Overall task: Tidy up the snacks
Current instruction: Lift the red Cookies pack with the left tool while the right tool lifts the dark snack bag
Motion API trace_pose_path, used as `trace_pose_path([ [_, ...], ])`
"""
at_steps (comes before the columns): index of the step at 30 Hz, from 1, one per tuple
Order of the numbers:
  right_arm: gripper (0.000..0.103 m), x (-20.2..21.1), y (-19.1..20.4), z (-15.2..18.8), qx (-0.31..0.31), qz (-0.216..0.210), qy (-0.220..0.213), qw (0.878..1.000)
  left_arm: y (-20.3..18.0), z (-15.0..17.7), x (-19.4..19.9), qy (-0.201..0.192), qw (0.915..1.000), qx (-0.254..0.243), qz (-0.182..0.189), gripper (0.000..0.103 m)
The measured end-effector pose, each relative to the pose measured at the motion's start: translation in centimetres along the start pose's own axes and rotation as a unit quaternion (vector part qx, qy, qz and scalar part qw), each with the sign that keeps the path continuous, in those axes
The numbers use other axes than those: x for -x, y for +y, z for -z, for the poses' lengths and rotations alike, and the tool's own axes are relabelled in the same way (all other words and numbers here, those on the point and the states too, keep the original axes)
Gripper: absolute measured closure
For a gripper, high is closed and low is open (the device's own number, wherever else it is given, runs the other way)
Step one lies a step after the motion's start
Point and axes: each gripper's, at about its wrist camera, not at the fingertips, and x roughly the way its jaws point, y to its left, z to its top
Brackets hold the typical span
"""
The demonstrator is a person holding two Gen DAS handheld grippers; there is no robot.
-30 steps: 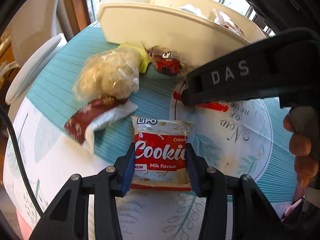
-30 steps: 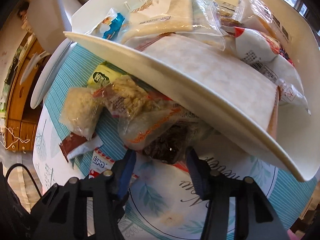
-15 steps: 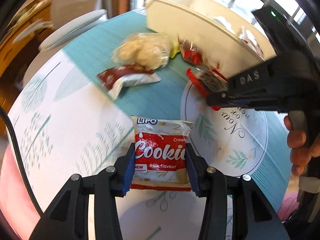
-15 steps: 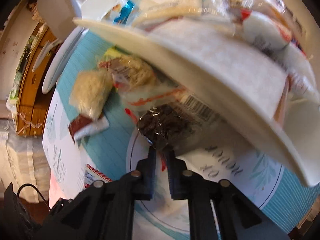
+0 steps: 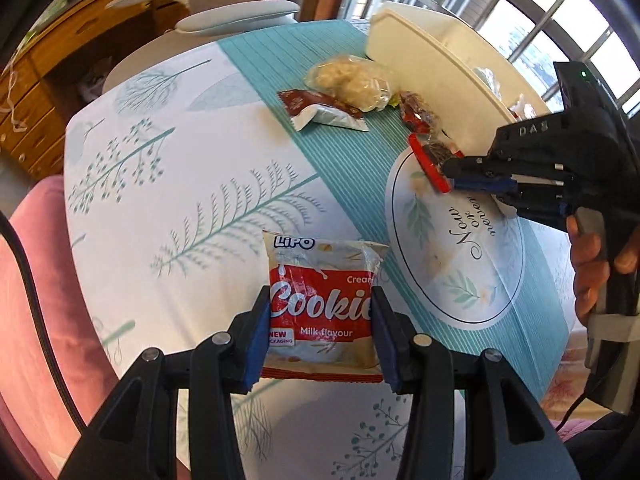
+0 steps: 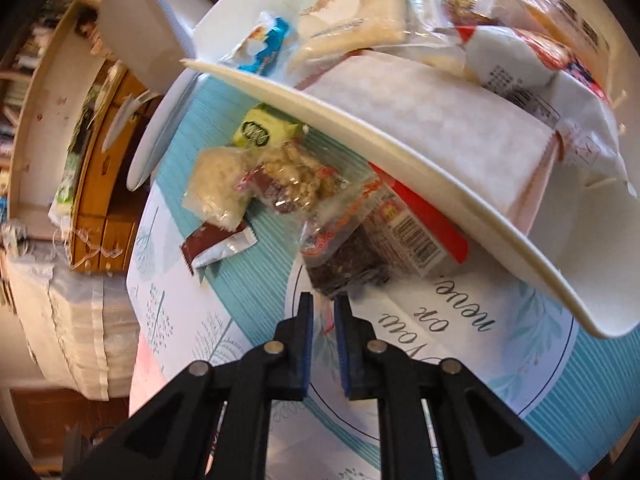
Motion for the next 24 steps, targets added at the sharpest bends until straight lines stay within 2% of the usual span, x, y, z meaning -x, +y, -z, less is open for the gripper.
trace_pose_path([
  [1,0.090,0.1,0.0,0.2,0.008,0.001,-0.002,1.000,0.2,0.1,-0.1,-0.003,1.0000,0.006,0.000,0.058],
  [2,0.083,0.1,0.0,0.4,0.013,0.001,-0.002,1.000,0.2,0.3,0.0,-0.005,0.9999,0.011,0.001,0.058],
  [3,0.072,0.1,0.0,0.7,0.025,0.003,-0.001,1.000,0.0,0.1,0.0,-0.006,0.9999,0.015,0.002,0.058],
  [5,0.060,0.2,0.0,1.2,0.045,0.010,-0.006,0.999,0.1,0.4,0.2,-0.008,0.9997,0.023,0.002,0.058],
  [8,0.054,0.6,-0.1,1.9,0.072,0.027,-0.025,0.997,0.4,1.0,0.9,-0.011,0.9995,0.028,0.003,0.058],
  [11,0.043,0.9,0.0,2.2,0.105,0.045,-0.053,0.992,0.5,1.6,1.5,-0.014,0.9994,0.033,0.002,0.058],
  [18,0.035,0.5,0.4,2.1,0.151,0.085,-0.108,0.979,0.3,2.3,2.1,-0.022,0.9989,0.042,0.005,0.058],
  [24,0.035,-1.4,1.3,2.0,0.169,0.121,-0.125,0.970,0.1,3.0,2.5,-0.022,0.9987,0.044,0.010,0.058],
])
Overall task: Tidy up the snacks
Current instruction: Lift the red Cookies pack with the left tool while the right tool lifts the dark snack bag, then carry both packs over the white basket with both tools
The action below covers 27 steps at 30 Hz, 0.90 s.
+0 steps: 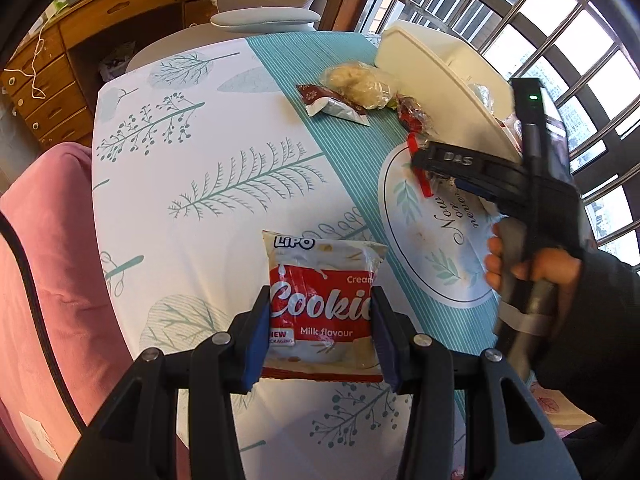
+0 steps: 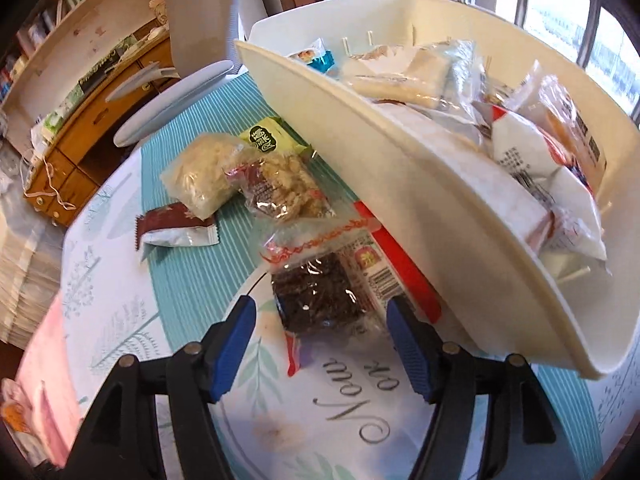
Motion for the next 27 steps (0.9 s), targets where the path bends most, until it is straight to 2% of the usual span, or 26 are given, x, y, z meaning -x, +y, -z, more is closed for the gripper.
trace_pose_path([
  [4,0.035,-0.6,0.6,0.0,0.007,0.024,-0.012,1.000,-0.1,0.5,0.4,0.002,1.0000,0.001,0.004,0.058],
  [7,0.036,-0.8,0.8,-0.1,0.009,0.026,-0.031,0.999,-0.2,0.8,0.7,0.002,1.0000,0.002,0.005,0.058],
  [9,0.048,-1.0,1.2,-0.3,0.024,0.047,-0.036,0.998,-0.2,1.0,1.0,-0.001,1.0000,0.003,0.006,0.058],
  [11,0.056,-1.1,1.5,-0.5,0.038,0.039,-0.040,0.998,-0.1,1.1,1.3,-0.005,0.9999,0.007,0.006,0.058],
  [15,0.059,-1.0,2.0,-0.4,0.066,0.042,-0.041,0.996,0.1,1.1,2.1,-0.014,0.9996,0.023,0.001,0.058],
  [23,0.062,-0.1,1.4,0.5,0.105,0.012,0.007,0.994,0.4,0.6,3.9,-0.036,0.9955,0.085,-0.020,0.058],
  [27,0.062,0.9,0.5,2.0,0.123,-0.032,0.044,0.991,-0.3,0.5,4.6,-0.048,0.9909,0.118,-0.043,0.058],
])
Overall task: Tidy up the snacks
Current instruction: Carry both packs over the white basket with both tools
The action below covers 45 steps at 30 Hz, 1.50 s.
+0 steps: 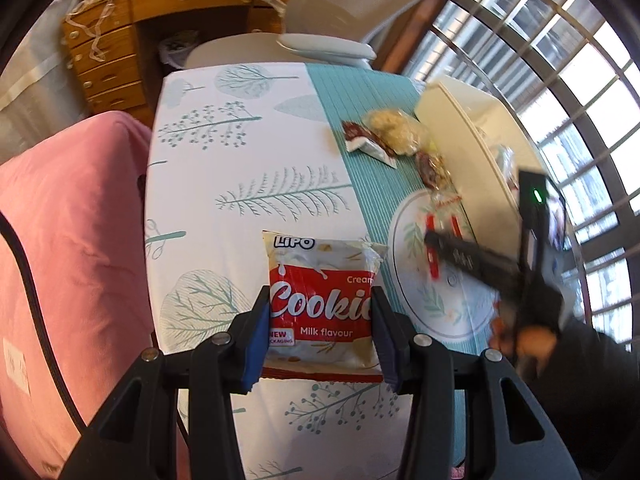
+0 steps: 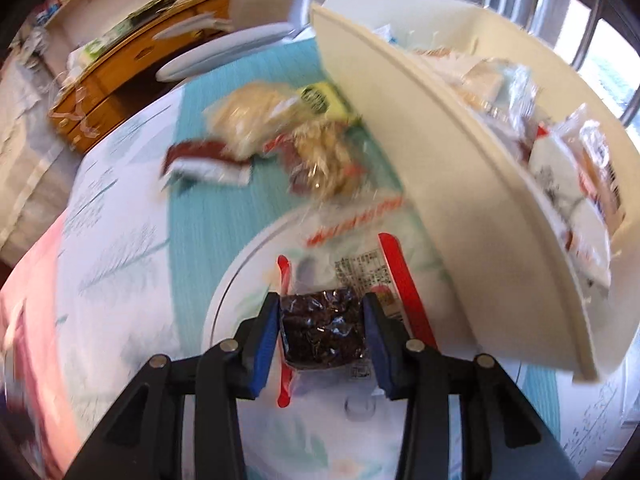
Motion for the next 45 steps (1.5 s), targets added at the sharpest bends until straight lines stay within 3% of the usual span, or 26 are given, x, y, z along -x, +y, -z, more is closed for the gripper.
trace_pose_path([
  [7,0.062,2.2,-1.2,2.7,0.050,-0.088,0.059,0.993,-2.5,1.2,0.9,-0.015,0.9969,0.071,-0.032,0.058],
  [9,0.062,3.7,-1.4,3.5,0.094,-0.105,0.061,0.988,-3.5,1.5,1.1,-0.022,0.9952,0.085,-0.042,0.058],
  [16,0.062,9.5,-2.9,3.9,0.231,-0.166,0.013,0.959,-8.3,2.3,2.3,-0.052,0.9913,0.109,-0.051,0.058],
  [23,0.062,14.2,-7.1,1.8,0.287,-0.215,-0.059,0.932,-14.2,1.9,3.7,-0.093,0.9886,0.114,-0.036,0.058],
  [27,0.061,15.8,-9.7,0.6,0.297,-0.225,-0.089,0.924,-17.4,1.4,3.6,-0.111,0.9872,0.112,-0.022,0.058],
  [33,0.061,16.5,-14.2,-1.1,0.292,-0.216,-0.110,0.925,-21.6,0.1,2.7,-0.129,0.9854,0.111,0.006,0.058],
  [45,0.061,14.7,-21.8,-4.5,0.253,-0.155,-0.111,0.948,-28.6,-3.1,-2.5,-0.108,0.9901,0.073,0.052,0.058],
])
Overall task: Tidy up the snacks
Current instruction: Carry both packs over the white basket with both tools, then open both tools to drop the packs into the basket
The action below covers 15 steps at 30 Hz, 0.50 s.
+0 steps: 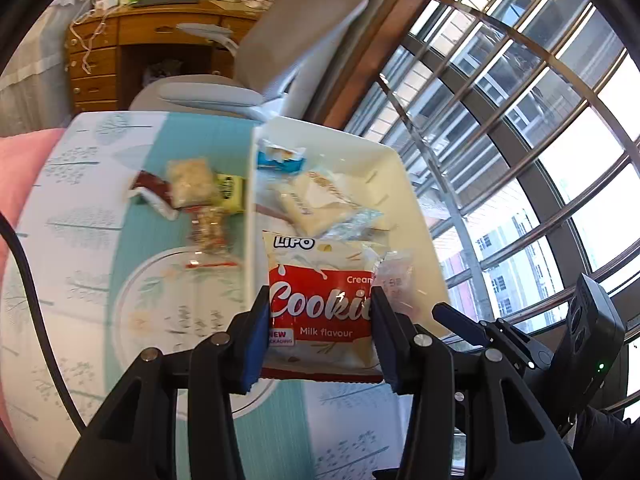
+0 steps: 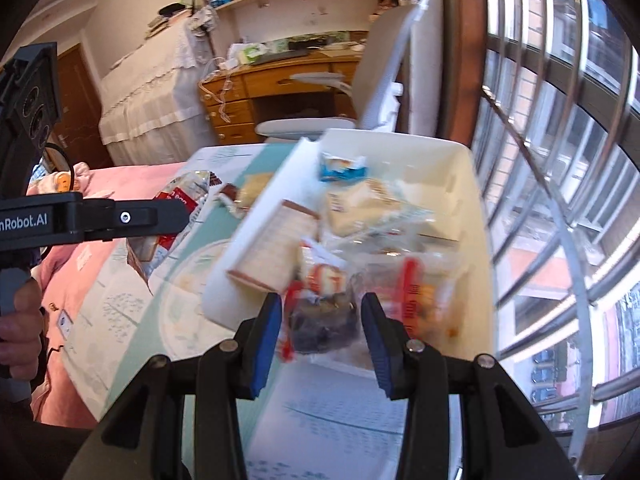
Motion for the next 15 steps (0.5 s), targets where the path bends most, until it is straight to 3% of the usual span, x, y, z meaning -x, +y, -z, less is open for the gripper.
trace_pose_path([
  [6,0.061,0.0,-3.0,0.9,-0.023,0.024,0.006,0.999,-2.3,-0.2,-2.8,0.021,0.9996,-0.016,0.012,0.055],
  [8,0.061,0.0,-3.8,1.1,-0.033,0.028,0.011,0.999,-2.6,-0.2,-3.1,0.023,0.9996,-0.017,0.010,0.036],
  [10,0.061,0.0,-4.1,1.2,-0.041,0.027,0.013,0.999,-2.7,-0.3,-3.2,0.023,0.9996,-0.014,0.009,0.026],
  [15,0.061,-0.4,-4.4,1.3,-0.055,0.021,0.025,0.998,-2.2,-0.4,-3.1,0.038,0.9992,-0.009,-0.010,0.023],
])
